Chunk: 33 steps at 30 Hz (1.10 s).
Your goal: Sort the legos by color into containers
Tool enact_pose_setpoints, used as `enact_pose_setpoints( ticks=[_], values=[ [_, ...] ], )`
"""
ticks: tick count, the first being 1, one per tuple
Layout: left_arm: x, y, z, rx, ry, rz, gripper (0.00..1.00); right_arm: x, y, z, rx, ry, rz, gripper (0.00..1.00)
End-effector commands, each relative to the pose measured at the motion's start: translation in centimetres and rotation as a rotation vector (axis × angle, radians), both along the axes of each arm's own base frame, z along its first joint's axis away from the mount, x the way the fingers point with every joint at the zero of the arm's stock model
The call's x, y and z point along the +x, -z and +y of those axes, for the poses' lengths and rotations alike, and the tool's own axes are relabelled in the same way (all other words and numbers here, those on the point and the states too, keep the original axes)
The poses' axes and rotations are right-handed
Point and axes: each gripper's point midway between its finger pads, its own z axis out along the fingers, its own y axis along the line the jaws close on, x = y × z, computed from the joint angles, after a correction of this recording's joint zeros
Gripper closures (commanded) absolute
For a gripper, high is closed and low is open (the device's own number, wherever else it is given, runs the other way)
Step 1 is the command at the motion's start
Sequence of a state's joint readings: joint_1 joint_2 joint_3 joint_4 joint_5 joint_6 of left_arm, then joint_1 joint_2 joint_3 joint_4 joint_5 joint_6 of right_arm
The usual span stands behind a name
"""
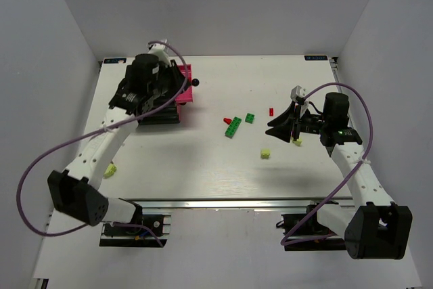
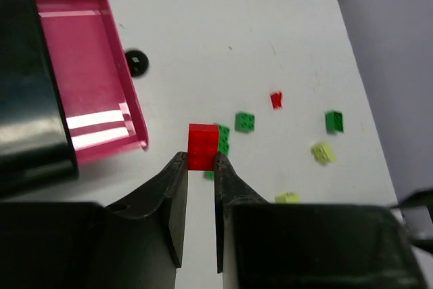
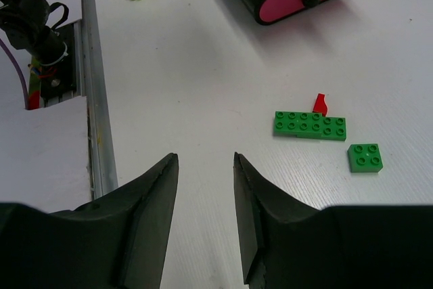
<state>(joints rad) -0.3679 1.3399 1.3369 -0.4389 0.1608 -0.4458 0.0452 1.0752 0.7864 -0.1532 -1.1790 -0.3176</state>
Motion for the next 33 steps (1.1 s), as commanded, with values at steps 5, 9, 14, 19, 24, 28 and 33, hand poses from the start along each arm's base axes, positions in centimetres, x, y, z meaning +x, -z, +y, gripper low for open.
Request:
enact_pose_setpoints(
  ticks=[5,9,14,19,24,28,33],
  values=[
    [6.1,2.4,2.8,0.177,-0.253,0.048,0.92,0.4,0.2,-0.2,-0.001,0.014,-0.010,0.55],
    [8.3,3.0,2.7,0.229,-0.273,0.062,0.88,0.6,0.4,-0.2,-0.003,0.017,-0.004,0.55],
    [9.2,4.2,2.7,0.280,-0.292,0.087,0.76,0.7,0.5,-0.2,-0.006,0.020,-0.002,0.54],
    [9.7,5.2,2.5,0.306,-0.280,0.113,0.52,0.7,0.7,-0.2,-0.008,0.023,0.007,0.51],
    [9.8,5.3,2.3,0.302,-0.269,0.111,0.48,1.0,1.0,-0.4,-0.015,0.038,0.014,0.47],
    [8.9,2.0,1.4,0.233,-0.218,0.039,0.71,2.1,1.5,-0.7,-0.045,0.091,0.017,0.46],
    [0.3,-1.7,-1.9,0.036,0.127,-0.137,0.81,8.9,1.8,-4.3,-0.171,0.458,-0.007,0.60]
  ],
)
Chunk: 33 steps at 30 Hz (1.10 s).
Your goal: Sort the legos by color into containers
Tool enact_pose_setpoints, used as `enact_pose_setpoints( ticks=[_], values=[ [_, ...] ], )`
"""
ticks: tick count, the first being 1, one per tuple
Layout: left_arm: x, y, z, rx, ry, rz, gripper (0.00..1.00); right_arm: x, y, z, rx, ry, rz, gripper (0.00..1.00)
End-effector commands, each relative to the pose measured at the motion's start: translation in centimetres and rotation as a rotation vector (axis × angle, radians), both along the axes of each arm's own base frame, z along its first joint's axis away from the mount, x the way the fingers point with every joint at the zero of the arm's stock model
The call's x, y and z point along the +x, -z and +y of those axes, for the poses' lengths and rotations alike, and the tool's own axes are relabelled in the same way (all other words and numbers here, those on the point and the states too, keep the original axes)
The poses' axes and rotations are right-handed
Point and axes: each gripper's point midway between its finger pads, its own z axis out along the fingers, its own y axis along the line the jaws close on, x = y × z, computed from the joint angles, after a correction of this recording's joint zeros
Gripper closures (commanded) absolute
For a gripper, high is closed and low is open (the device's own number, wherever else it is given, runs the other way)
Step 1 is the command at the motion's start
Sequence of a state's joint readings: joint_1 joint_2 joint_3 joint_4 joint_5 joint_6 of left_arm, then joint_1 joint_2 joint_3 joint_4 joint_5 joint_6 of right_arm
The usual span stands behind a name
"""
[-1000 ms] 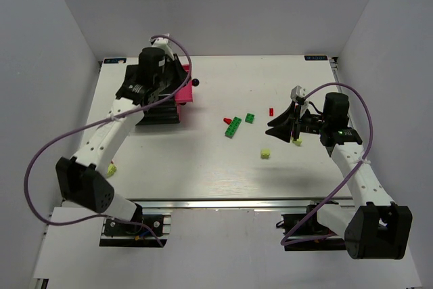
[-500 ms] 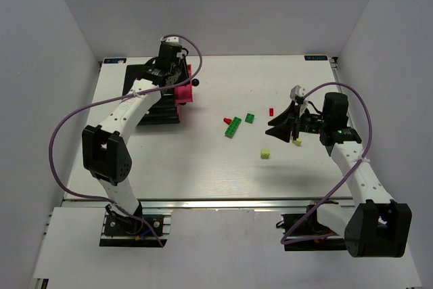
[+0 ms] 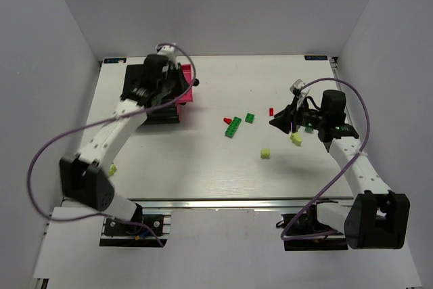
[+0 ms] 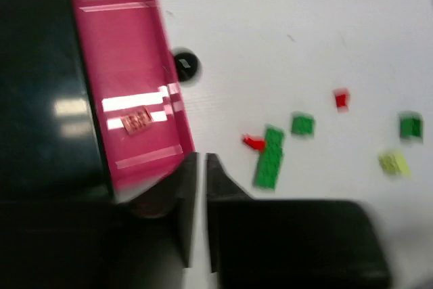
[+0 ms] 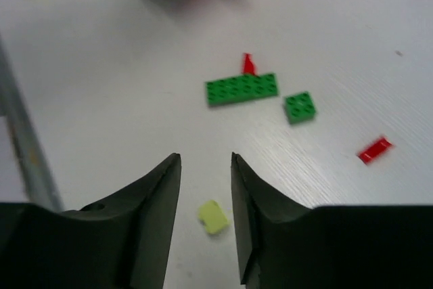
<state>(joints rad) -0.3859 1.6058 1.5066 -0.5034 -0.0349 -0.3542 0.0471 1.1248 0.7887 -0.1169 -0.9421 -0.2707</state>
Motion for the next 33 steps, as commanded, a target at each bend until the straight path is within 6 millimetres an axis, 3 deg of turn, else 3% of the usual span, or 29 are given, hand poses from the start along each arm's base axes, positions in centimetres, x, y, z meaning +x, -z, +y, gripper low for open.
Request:
enact_pose_setpoints(
  ticks=[1,2,3,4,5,6,10,12,13,14,16,17,22,33],
  values=[
    [-7.3,-6.7,-2.8,-0.192,0.300,-0.213,0.71,5.9,-0.6,-3.2,-0.107,0.284,-0.058,0.57],
    [-9.0,-6.5,-2.7,-0.200,0.340,-0.228,0.60,8.0,0.8,-4.6,-0.166,0.385,-0.021,0.49],
    [-11.6,-5.6,-2.7,-0.217,0.404,-0.238,0.41,8.5,1.8,-5.2,-0.201,0.415,0.029,0.46],
    [-12.7,-4.9,-2.4,-0.201,0.426,-0.247,0.36,10.7,1.8,-5.8,-0.238,0.461,0.053,0.43],
    [-14.2,-5.5,-1.8,-0.197,0.443,-0.286,0.33,11.4,2.1,-6.0,-0.254,0.473,0.078,0.38],
    [-15.2,-3.4,-1.4,-0.175,0.452,-0.254,0.31,12.0,2.4,-6.1,-0.259,0.497,0.115,0.37],
    [-17.0,-1.5,0.8,-0.077,0.427,-0.276,0.27,16.4,4.8,-7.3,-0.319,0.688,0.203,0.37],
    [-17.4,-0.9,1.8,-0.046,0.407,-0.290,0.26,17.2,5.9,-7.1,-0.338,0.704,0.259,0.37],
    [-18.0,-0.6,2.3,-0.033,0.402,-0.310,0.23,17.1,8.6,-7.2,-0.376,0.719,0.349,0.36],
    [-18.2,-0.2,2.6,-0.021,0.391,-0.318,0.22,17.9,8.2,-6.9,-0.380,0.717,0.350,0.36],
    [-18.8,-0.6,3.1,-0.019,0.382,-0.377,0.19,18.2,10.0,-6.7,-0.406,0.714,0.390,0.35],
    [-18.9,0.1,3.5,-0.009,0.368,-0.376,0.16,18.4,10.3,-6.6,-0.410,0.712,0.389,0.35],
    [-19.1,-1.4,4.9,0.004,0.307,-0.447,0.12,18.4,13.3,-5.8,-0.478,0.698,0.424,0.36],
    [-19.2,-1.6,5.6,0.020,0.274,-0.457,0.12,18.3,16.2,-4.0,-0.531,0.662,0.462,0.41]
  ],
)
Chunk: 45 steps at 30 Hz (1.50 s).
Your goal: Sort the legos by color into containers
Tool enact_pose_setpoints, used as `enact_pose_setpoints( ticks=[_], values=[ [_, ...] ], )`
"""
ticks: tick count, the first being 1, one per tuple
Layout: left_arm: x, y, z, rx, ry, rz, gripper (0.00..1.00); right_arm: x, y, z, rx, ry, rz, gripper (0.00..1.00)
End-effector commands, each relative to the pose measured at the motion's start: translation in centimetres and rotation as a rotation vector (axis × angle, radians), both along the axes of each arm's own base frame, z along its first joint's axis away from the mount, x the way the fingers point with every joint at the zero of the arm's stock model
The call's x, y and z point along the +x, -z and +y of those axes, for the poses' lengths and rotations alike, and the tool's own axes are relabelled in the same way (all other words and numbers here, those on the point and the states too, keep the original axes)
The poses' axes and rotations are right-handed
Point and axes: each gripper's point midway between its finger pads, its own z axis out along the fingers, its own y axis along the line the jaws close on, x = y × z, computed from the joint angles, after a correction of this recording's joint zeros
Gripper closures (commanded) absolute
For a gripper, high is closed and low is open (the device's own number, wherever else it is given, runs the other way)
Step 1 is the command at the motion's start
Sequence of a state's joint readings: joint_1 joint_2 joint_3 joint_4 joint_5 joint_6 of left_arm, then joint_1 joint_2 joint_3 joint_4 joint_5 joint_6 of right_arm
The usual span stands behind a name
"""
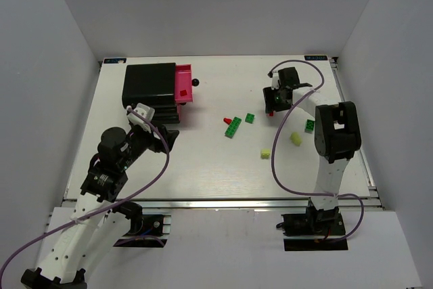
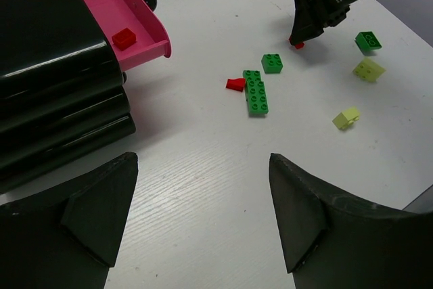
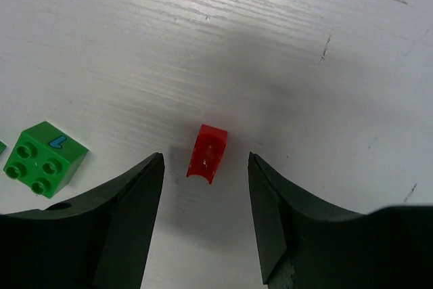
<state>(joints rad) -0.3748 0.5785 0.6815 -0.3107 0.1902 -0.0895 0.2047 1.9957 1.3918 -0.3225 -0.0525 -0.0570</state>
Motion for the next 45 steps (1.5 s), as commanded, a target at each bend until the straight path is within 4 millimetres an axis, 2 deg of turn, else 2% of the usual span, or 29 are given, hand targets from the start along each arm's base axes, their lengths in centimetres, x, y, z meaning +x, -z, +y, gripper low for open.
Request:
enact_pose_setpoints(
  ticks=[1,8,11,12,13,16,19,20,22,23,24,25,27,28,30,31,33,34,36,37,41,42,43,45],
  values=[
    [0.1,-0.2,0.5,0.007,-0.022,-0.019,0.12,1.5,-0.8,0.3,-0.018,0.023,-0.029,0.42],
    [0.2,-0.1,0.6,0.007,-0.030,-0.015,0.12,2.2,0.2,-0.3,-0.063,0.058,-0.023,0.51],
    [0.2,0.0,0.7,0.008,-0.036,-0.012,0.12,2.2,0.3,-0.2,-0.058,0.057,-0.020,0.62],
    [0.2,0.0,0.8,0.010,-0.039,-0.013,0.12,2.1,0.1,0.0,-0.051,0.051,-0.023,0.71],
    [0.2,0.0,0.7,0.008,-0.039,-0.013,0.12,2.1,0.0,-0.2,-0.051,0.056,-0.024,0.74],
    [0.2,0.1,0.8,0.009,-0.042,-0.012,0.12,1.9,-1.0,-0.1,-0.042,0.038,-0.052,0.86],
    [0.2,-0.1,0.8,0.006,-0.043,-0.019,0.11,2.3,-4.4,0.2,-0.040,-0.006,-0.144,0.98],
    [0.2,-0.1,0.8,0.005,-0.042,-0.020,0.12,2.5,-7.0,1.3,-0.011,-0.074,-0.216,1.00],
    [0.2,-0.2,0.9,0.004,-0.046,-0.025,0.11,2.1,-10.2,4.1,0.065,-0.199,-0.275,1.00],
    [0.2,-0.1,0.9,0.005,-0.048,-0.024,0.12,1.6,-12.4,5.7,0.091,-0.264,-0.315,1.00],
    [0.2,-0.2,1.0,0.003,-0.053,-0.026,0.11,0.9,-14.7,8.1,0.139,-0.359,-0.344,1.00],
    [0.2,-0.2,1.1,0.006,-0.057,-0.025,0.12,0.5,-15.9,9.3,0.164,-0.402,-0.359,1.00],
    [0.3,-0.2,1.2,0.005,-0.066,-0.027,0.12,-1.1,-19.5,13.7,0.247,-0.519,-0.408,1.00],
    [0.3,-0.2,1.3,0.007,-0.072,-0.029,0.12,-1.3,-20.6,14.8,0.276,-0.541,-0.422,1.00],
    [0.3,-0.2,1.5,0.004,-0.083,-0.031,0.12,-2.9,-22.0,18.8,0.355,-0.610,-0.412,1.00],
    [0.3,-0.3,1.6,0.005,-0.086,-0.035,0.12,-2.6,-24.5,19.9,0.382,-0.626,-0.460,1.00],
    [0.2,-0.5,1.8,0.001,-0.098,-0.048,0.11,-3.4,-25.2,23.3,0.445,-0.664,-0.445,1.00],
    [0.2,-0.6,2.0,0.000,-0.106,-0.052,0.11,-3.1,-26.3,24.9,0.474,-0.678,-0.467,1.00],
    [0.1,-0.7,2.1,-0.001,-0.112,-0.060,0.12,-3.5,-27.4,27.2,0.535,-0.682,-0.467,1.00],
    [0.1,-0.8,2.2,-0.002,-0.120,-0.065,0.12,-3.1,-27.7,28.6,0.563,-0.683,-0.483,1.00],
    [0.2,-0.8,2.6,0.001,-0.143,-0.064,0.11,-1.3,-27.4,31.6,0.607,-0.629,-0.497,1.00],
    [0.2,-0.7,2.7,0.000,-0.146,-0.062,0.11,-1.1,-27.1,32.1,0.611,-0.625,-0.494,1.00],
    [0.2,-0.8,2.7,0.001,-0.149,-0.064,0.11,-0.9,-25.8,33.0,0.612,-0.621,-0.470,1.00],
    [0.3,-0.7,2.7,0.000,-0.151,-0.062,0.11,-0.6,-25.9,33.8,0.625,-0.626,-0.489,0.96]
  ],
)
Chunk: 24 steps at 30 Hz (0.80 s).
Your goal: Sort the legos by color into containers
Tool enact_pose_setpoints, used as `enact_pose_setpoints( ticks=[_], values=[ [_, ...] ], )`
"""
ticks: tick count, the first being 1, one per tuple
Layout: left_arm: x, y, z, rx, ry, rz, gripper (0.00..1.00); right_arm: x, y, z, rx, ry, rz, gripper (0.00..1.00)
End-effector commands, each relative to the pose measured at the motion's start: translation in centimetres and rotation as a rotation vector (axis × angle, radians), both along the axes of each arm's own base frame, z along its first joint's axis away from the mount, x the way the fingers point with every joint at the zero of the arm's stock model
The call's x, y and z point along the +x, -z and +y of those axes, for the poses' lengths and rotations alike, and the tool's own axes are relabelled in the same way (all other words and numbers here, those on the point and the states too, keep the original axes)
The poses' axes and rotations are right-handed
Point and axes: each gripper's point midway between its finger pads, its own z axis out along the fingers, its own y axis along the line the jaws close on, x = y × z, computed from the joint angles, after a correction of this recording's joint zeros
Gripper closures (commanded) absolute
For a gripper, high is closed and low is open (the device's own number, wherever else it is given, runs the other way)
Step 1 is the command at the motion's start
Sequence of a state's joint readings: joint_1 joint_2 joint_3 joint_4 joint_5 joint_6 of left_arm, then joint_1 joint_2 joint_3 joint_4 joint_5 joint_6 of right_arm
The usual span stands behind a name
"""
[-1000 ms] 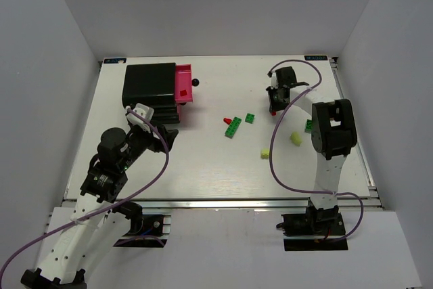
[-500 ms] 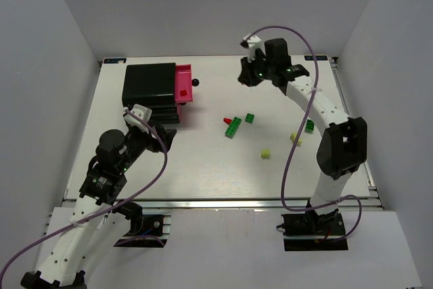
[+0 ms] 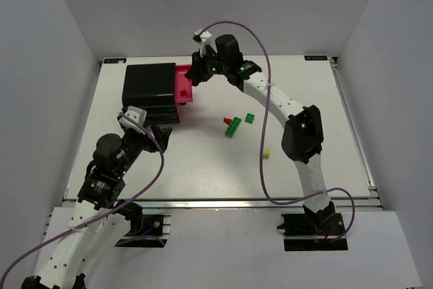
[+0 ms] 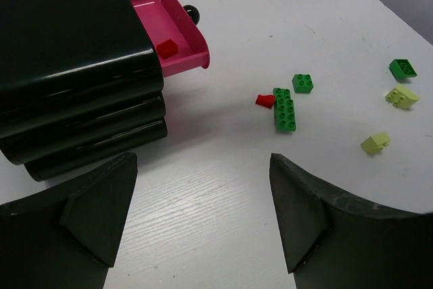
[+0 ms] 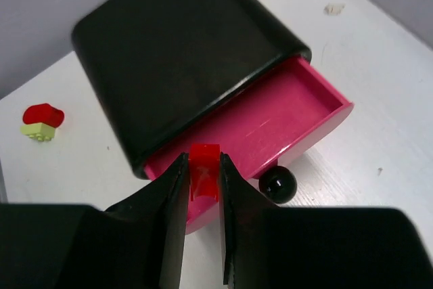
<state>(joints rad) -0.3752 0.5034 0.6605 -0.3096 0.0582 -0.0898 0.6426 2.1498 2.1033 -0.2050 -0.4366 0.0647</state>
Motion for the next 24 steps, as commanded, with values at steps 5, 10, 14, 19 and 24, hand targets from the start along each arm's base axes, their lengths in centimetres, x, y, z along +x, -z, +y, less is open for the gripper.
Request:
enact_pose_setpoints(
  ticks=[5,10,14,19,24],
  values=[
    [0.3,0.3,0.3,0.008,-0.020,0.003,0.11,0.3,-0.6,3.5,0.070,0.005,-0.016,0.87],
    [0.3,0.5,0.2,0.010,-0.016,0.008,0.11,-0.3,0.1,4.4,0.064,-0.010,-0.019,0.66],
    [0.4,0.8,-0.5,0.004,0.014,0.019,0.11,-0.4,0.3,4.2,0.058,-0.012,-0.012,0.50],
    [0.9,2.0,-2.5,-0.010,0.103,0.087,0.12,-0.8,-2.3,3.4,0.075,-0.012,-0.057,0.43],
    [1.2,1.1,-5.4,-0.124,0.212,0.128,0.30,-1.2,-6.7,0.0,0.088,0.037,-0.129,0.46]
  ],
)
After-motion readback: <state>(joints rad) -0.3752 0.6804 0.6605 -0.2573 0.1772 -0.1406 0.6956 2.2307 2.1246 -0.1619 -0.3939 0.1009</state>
